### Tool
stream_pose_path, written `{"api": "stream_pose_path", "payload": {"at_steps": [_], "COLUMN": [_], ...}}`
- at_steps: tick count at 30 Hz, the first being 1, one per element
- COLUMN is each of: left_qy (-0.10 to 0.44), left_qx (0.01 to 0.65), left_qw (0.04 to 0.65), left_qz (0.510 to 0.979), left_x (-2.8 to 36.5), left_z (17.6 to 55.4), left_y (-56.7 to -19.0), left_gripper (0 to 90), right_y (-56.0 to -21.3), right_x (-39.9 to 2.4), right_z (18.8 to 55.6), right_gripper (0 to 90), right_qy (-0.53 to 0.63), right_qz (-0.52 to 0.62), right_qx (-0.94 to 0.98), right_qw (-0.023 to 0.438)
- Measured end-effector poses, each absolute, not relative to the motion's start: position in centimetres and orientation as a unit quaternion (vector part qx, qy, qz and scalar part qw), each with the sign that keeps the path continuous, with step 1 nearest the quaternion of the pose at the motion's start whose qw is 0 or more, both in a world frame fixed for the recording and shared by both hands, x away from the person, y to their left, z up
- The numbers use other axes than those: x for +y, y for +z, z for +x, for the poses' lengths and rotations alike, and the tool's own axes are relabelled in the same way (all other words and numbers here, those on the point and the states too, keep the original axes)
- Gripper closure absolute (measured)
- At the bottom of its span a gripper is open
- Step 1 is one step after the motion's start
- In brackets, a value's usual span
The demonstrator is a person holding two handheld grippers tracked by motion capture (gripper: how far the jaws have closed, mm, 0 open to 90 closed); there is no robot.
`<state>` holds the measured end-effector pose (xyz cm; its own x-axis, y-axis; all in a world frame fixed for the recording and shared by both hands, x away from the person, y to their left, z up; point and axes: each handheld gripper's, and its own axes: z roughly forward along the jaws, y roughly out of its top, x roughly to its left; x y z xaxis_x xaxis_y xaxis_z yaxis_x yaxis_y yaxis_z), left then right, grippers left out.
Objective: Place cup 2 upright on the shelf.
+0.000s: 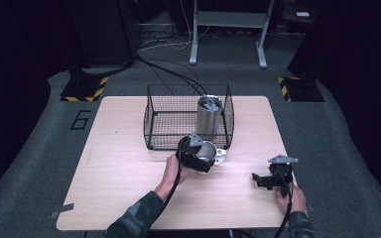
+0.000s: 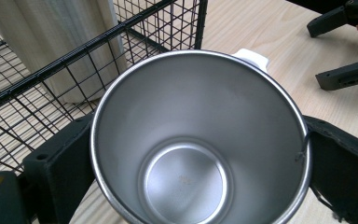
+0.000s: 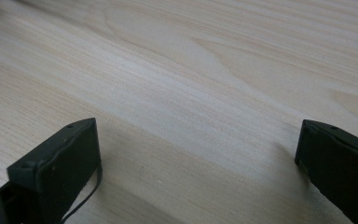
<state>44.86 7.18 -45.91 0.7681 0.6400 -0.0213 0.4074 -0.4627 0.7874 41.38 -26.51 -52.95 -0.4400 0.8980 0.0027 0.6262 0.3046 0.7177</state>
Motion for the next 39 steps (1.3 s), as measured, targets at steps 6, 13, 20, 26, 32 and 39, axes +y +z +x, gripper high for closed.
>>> {"api": "stream_pose_path", "payload": {"at_steps": [6,13,20,26,32,39], "left_qy": [0.14,0.139,0.142,0.148,0.157,0.169], "left_qx": [0.307,0.318,0.317,0.316,0.319,0.327], "left_qw": [0.416,0.431,0.436,0.436,0.44,0.441], "left_qz": [0.844,0.833,0.831,0.83,0.825,0.818], "left_x": [7.3,8.1,9.0,10.2,11.6,13.1], "left_z": [44.6,44.0,43.0,42.3,42.0,42.1], "left_y": [-45.9,-45.1,-43.9,-42.7,-41.4,-39.9], "left_gripper": [5.9,6.0,6.0,6.0,6.0,6.0], "right_y": [-53.0,-53.0,-53.0,-52.9,-53.0,-52.9], "right_x": [-26.5,-26.5,-26.5,-26.5,-26.5,-26.5], "right_z": [41.4,41.4,41.4,41.4,41.4,41.4], "right_gripper": [0.0,0.0,0.0,0.0,0.0,0.0], "right_qy": [0.331,0.331,0.331,0.331,0.331,0.331], "right_qz": [0.488,0.488,0.488,0.488,0.488,0.488], "right_qx": [0.781,0.781,0.781,0.781,0.781,0.781], "right_qw": [0.205,0.205,0.205,0.205,0.205,0.205]}}
